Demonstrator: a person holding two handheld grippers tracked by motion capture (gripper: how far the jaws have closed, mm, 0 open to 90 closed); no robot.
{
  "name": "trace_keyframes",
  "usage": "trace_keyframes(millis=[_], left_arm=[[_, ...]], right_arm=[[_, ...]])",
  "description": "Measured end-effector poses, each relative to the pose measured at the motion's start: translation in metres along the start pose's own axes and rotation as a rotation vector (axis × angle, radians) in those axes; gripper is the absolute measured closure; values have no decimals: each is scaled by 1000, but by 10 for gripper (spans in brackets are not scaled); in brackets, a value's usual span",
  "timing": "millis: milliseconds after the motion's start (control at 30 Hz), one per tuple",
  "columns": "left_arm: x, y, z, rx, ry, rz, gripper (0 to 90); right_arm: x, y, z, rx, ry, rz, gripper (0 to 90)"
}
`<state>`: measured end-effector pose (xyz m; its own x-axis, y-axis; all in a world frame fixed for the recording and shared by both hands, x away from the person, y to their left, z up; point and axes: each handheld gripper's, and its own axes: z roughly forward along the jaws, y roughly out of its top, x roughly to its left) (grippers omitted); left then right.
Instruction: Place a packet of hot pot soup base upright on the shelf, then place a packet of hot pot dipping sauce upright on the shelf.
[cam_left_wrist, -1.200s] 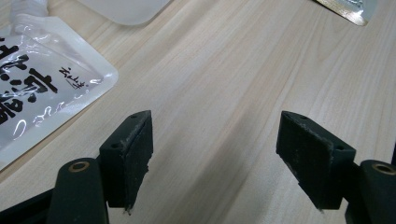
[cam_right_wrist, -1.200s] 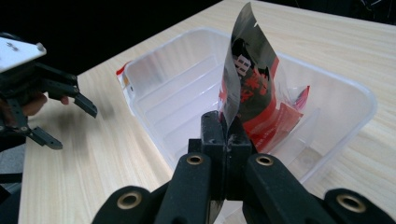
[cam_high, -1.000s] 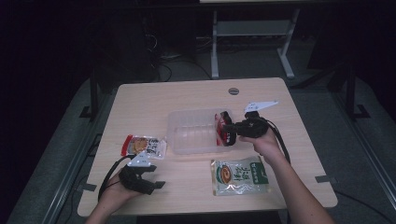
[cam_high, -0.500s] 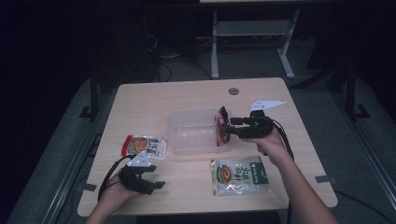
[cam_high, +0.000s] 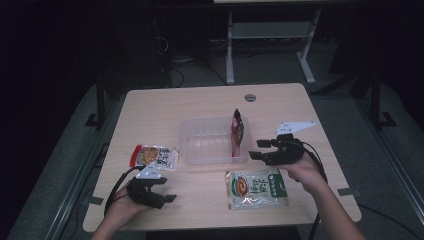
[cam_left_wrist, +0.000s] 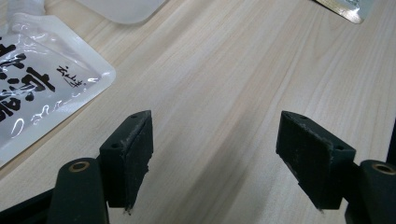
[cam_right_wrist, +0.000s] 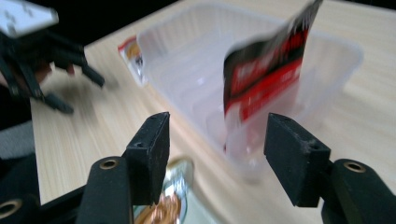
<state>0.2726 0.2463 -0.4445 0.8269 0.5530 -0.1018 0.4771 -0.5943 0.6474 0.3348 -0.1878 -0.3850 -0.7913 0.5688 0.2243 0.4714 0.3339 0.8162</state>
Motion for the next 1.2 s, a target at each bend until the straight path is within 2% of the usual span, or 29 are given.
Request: trace_keyframes(millis=[167, 200, 333, 400, 500, 600, 633, 767, 933, 1000, 1033, 1200], left_arm=[[0, 0, 0, 0, -1, -3, 271], [0, 1, 0, 9, -1, 7, 271], [-1, 1, 1, 1, -2, 4, 271], [-1, 1, 1, 0, -2, 4, 273], [-1, 1, 1, -3, 1, 3, 278], [1, 1, 0, 1, 4, 10, 292], [1, 1, 0, -5, 7, -3, 298], [4, 0, -3, -2, 15, -1, 323], [8, 0, -10, -2, 21, -7, 410], [10, 1, -13, 1, 31, -3, 483], [12, 2, -16, 8, 38, -14, 561], [25, 7, -27, -1, 87, -39, 790]], right_arm=[[6, -23, -11, 39, -27, -5, 391], [6, -26, -14, 40, -30, -2, 390], [9, -37, -21, 30, -40, 6, 386], [11, -48, -25, 38, -58, 10, 377], [12, -55, -27, 52, -63, 12, 369], [10, -64, -25, 99, -89, -6, 347], [9, -64, -24, 102, -106, -10, 342], [6, -67, -23, 103, -119, -8, 326], [2, -68, -22, 97, -130, -8, 317], [1, -68, -22, 92, -135, -4, 315], [0, -69, -23, 94, -135, 1, 313], [-2, -68, -21, 94, -137, 6, 307]])
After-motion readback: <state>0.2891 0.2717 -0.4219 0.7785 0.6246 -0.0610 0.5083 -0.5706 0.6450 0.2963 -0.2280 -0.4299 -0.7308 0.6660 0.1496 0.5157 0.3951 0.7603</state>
